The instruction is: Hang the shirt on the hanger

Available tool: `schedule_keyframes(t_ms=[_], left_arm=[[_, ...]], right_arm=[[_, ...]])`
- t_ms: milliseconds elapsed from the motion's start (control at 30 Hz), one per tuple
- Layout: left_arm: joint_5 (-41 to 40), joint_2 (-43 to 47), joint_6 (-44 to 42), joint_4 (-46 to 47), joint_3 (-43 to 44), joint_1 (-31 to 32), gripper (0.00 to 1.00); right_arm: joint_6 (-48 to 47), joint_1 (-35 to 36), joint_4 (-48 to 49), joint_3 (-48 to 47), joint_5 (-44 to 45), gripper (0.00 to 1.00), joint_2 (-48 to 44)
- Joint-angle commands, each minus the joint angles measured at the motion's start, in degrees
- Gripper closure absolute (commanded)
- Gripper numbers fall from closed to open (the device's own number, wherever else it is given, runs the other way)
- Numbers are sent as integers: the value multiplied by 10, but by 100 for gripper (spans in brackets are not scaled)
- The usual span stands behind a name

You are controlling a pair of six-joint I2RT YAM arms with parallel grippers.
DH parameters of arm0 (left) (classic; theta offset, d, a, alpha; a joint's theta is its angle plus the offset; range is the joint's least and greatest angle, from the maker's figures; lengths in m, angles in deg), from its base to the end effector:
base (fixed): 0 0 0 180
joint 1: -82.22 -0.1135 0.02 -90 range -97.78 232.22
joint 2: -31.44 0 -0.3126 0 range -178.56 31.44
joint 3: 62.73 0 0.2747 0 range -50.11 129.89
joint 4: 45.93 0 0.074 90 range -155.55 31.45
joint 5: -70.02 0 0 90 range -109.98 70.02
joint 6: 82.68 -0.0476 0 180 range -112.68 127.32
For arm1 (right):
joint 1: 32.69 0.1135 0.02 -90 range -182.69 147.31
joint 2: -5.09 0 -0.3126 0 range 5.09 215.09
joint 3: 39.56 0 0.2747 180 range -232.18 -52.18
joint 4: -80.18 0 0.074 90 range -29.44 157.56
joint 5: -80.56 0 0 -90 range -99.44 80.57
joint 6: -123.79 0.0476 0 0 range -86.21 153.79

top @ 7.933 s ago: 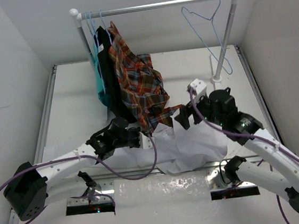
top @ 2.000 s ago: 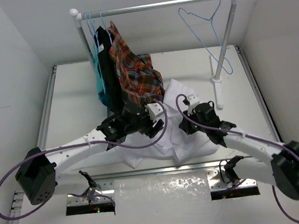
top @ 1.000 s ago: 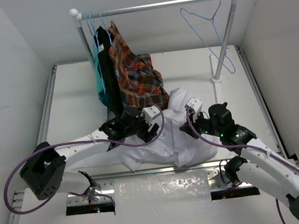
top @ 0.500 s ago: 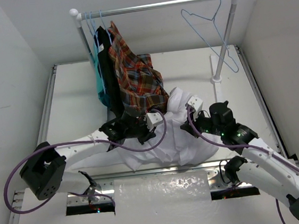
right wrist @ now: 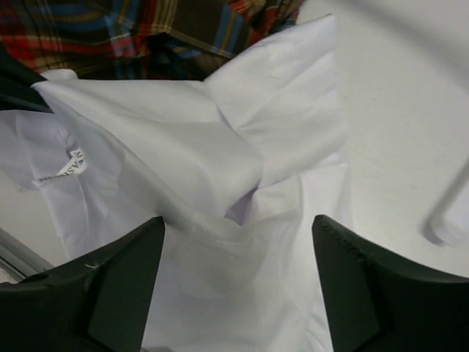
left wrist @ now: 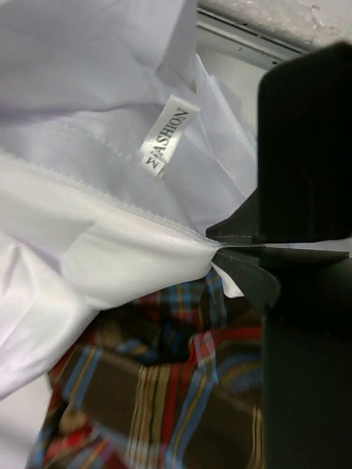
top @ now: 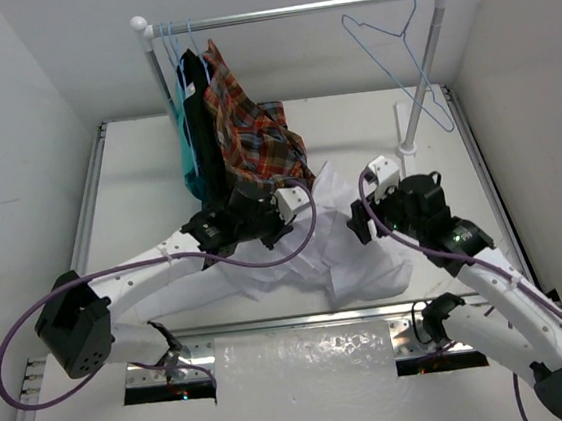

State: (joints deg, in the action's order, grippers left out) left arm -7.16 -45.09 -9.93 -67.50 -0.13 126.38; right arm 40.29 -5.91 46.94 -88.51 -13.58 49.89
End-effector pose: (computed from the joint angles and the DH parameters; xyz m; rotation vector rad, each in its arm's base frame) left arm 0.2164 -0.2248 0.2814 1.2412 1.8390 -0.5074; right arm 0.1576 0.0834 0.2946 -0.4146 2.0643 0.4273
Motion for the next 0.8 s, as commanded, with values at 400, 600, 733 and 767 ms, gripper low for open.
schedule_keyframes(t_ms=[400, 600, 733, 767], left_arm=[[-64, 24, -42, -11, 77, -2, 100], [-66, 33, -52, -13, 77, -1, 100], [-61, 42, -52, -11, 70, -2, 100], [-59, 44, -53, -12, 66, -1, 100]], right_arm=[[-32, -132, -226, -649, 22, 17, 330], [-28, -206, -189, -796, -14, 17, 435], [-27, -263, -188, -844, -38, 18, 493], [-28, -265, -180, -842, -50, 18, 504]])
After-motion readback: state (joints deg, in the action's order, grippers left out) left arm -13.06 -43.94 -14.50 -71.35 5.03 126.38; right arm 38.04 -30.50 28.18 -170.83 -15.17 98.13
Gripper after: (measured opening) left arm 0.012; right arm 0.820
